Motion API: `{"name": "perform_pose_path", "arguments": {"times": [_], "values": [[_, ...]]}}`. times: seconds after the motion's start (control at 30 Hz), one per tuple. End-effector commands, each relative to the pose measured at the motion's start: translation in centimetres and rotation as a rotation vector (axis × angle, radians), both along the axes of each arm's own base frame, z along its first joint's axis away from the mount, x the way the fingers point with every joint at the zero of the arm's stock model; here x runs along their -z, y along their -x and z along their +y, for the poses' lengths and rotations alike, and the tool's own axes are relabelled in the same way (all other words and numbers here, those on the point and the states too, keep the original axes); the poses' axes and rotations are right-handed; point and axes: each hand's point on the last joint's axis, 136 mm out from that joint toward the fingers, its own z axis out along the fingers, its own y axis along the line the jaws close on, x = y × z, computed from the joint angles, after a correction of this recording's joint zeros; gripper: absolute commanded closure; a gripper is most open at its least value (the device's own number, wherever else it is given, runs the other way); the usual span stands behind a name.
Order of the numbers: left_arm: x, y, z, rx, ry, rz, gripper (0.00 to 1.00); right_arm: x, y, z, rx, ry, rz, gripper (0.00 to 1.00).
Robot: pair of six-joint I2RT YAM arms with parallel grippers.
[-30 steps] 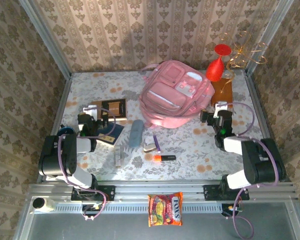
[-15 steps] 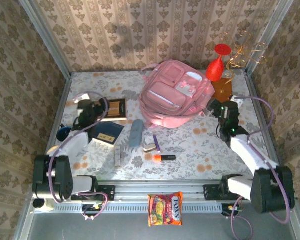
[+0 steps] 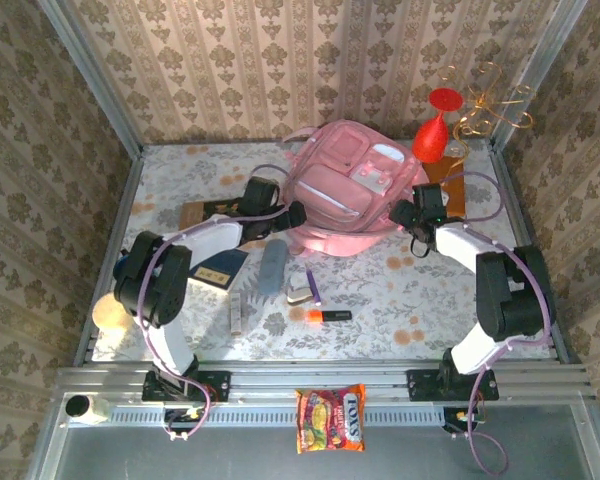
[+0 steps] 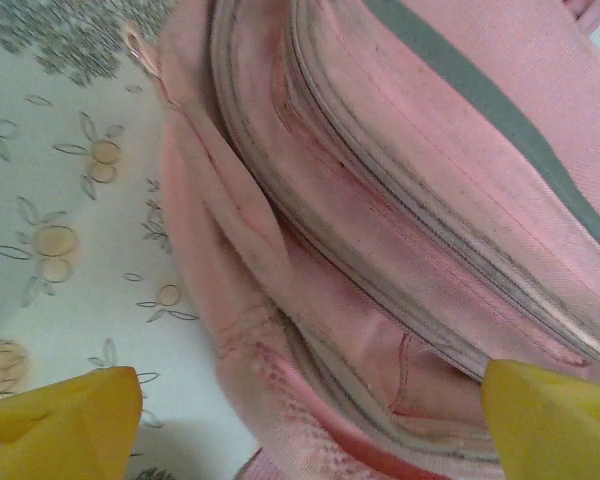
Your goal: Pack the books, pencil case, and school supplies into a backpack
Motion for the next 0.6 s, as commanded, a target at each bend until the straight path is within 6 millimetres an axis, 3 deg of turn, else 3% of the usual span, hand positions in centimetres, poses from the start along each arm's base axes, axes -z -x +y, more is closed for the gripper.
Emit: {"name": "perform_pose_path", "arguments": {"times": [0.0, 0.2, 0.33, 0.57], "values": [[1.1, 0.6, -1.1, 0.025, 0.002, 0.075, 0.16, 1.5, -0.8, 0.6, -0.031, -0.014, 0.057, 0.19], [2.0, 0.2, -2.2, 0.059, 0.015, 0.092, 0.35, 2.9, -1.9, 3.0, -0.096, -0.107, 0.074, 0.41], [1.5, -0.1, -2.6, 0.088, 0.020, 0.065, 0.59, 2.8, -1.3, 3.5, -0.113, -0.122, 0.066, 0.56], [0.5, -0.5, -2.6, 0.140, 0.047, 0.044, 0.89, 2.8, 0.4, 5.4, -0.144, -0.240, 0.046, 0.73]]}}
